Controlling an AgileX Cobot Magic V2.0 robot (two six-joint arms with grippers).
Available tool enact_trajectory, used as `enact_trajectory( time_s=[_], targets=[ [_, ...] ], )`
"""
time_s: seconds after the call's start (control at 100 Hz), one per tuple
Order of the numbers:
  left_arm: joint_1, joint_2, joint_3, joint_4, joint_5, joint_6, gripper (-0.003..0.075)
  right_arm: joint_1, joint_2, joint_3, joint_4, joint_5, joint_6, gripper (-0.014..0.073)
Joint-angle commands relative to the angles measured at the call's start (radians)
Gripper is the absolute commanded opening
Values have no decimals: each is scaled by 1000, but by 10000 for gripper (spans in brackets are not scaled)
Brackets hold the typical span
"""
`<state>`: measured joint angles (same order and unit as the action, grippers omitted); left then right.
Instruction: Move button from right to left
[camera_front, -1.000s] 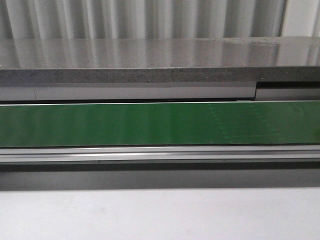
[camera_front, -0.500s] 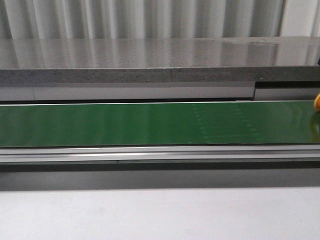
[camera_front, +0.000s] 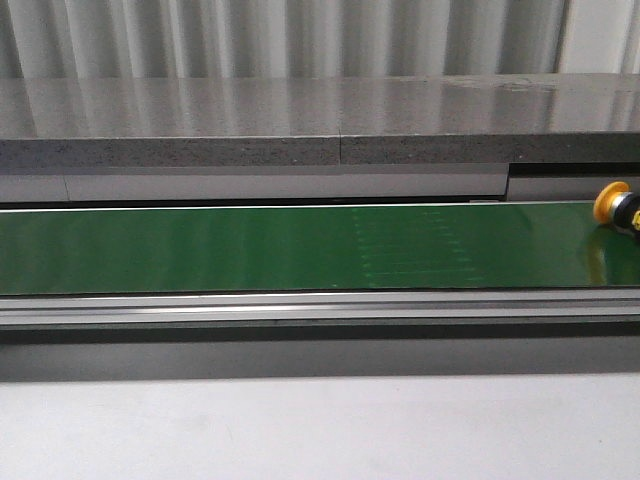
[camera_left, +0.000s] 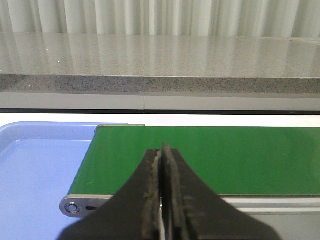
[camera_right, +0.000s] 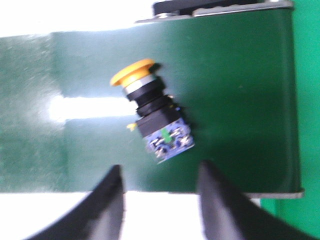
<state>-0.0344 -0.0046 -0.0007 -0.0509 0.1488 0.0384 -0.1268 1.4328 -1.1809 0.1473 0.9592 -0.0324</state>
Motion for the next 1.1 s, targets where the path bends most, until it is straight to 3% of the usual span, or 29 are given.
enact_trajectory(
  time_s=[0.0,0.11,0.62,1.09],
  targets=[
    [3,-35,25,-2,-81,-7,-20,39,-84,3,12,-44,-15,118],
    [3,-35,25,-2,-81,-7,-20,89,-149,47,12,-75,-20,-75],
    [3,-35,25,-2,-81,-7,-20,283,-501,295,12,-231,-59,-67],
    [3,-35,25,-2,-99,-7,-20,295,-932,556,12,-307,-60,-67]
  ],
)
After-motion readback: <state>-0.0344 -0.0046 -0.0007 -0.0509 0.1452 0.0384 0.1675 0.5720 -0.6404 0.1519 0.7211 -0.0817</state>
